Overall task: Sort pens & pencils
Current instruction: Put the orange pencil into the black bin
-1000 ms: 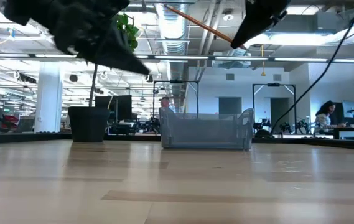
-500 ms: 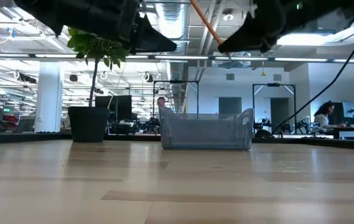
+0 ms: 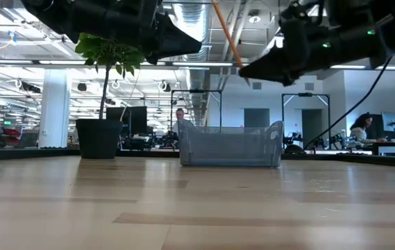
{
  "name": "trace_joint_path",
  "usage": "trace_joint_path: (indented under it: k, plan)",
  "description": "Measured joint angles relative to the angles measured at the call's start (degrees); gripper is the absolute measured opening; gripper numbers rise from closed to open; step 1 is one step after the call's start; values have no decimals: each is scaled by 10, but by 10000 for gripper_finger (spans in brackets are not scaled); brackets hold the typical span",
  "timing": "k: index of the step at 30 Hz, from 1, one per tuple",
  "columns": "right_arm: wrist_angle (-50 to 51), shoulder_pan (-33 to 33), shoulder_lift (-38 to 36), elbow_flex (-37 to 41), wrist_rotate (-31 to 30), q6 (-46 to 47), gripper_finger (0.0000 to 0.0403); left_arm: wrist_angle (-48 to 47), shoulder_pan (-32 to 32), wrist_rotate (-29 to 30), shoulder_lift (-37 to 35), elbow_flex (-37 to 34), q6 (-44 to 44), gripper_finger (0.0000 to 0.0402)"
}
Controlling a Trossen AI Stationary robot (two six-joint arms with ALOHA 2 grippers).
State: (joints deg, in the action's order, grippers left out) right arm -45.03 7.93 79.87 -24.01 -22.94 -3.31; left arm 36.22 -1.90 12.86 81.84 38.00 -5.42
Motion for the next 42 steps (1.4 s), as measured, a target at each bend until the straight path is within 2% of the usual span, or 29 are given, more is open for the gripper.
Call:
trace_joint_path:
  k: [5, 11, 16, 21, 29, 37, 40, 42]
  plan:
    - [-45, -18, 54, -20, 57, -2, 47, 3, 5, -26, 0, 0, 5, 100]
    - [-70, -29, 109, -49, 67, -2, 47, 15, 4, -26, 0, 0, 39, 160]
    - [-77, -33, 141, -74, 91, -3, 47, 12, 5, -26, 0, 0, 46, 172]
    - [-77, -32, 143, -85, 97, -7, 47, 13, 5, -25, 0, 0, 38, 173]
    - [-78, -32, 143, -85, 119, -3, 47, 55, 5, -21, 0, 0, -20, 137]
    - [-79, -32, 143, -85, 123, -1, 47, 70, 4, -24, 0, 0, -29, 55]
    - [-79, -32, 143, -85, 123, -6, 47, 69, 5, -44, 0, 0, -29, 18]
    - [-79, -32, 143, -85, 124, -7, 47, 69, 6, -57, 0, 0, -28, 13]
